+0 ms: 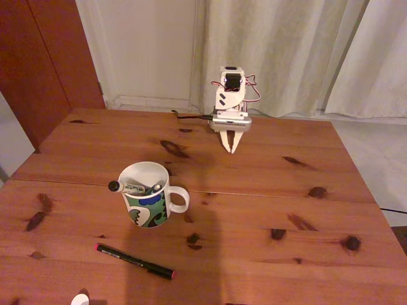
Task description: Clean up the desk and place the pens and markers into the cup
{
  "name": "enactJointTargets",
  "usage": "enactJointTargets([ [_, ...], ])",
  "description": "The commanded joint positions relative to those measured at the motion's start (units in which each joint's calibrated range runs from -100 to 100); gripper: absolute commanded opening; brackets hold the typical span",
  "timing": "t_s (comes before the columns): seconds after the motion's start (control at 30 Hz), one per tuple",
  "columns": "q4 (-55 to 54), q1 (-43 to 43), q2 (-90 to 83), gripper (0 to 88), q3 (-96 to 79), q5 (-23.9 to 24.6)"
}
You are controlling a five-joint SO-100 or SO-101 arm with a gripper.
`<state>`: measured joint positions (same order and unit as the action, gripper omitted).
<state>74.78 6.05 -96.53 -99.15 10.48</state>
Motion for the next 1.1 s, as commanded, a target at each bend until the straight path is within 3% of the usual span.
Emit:
enactJointTargets([
  [0.0,0.53,0.42,-0.66,0.8,-0.49,-0.10],
  [1.07,0.53,0.42,-0.66,0.8,-0.49,-0.10],
])
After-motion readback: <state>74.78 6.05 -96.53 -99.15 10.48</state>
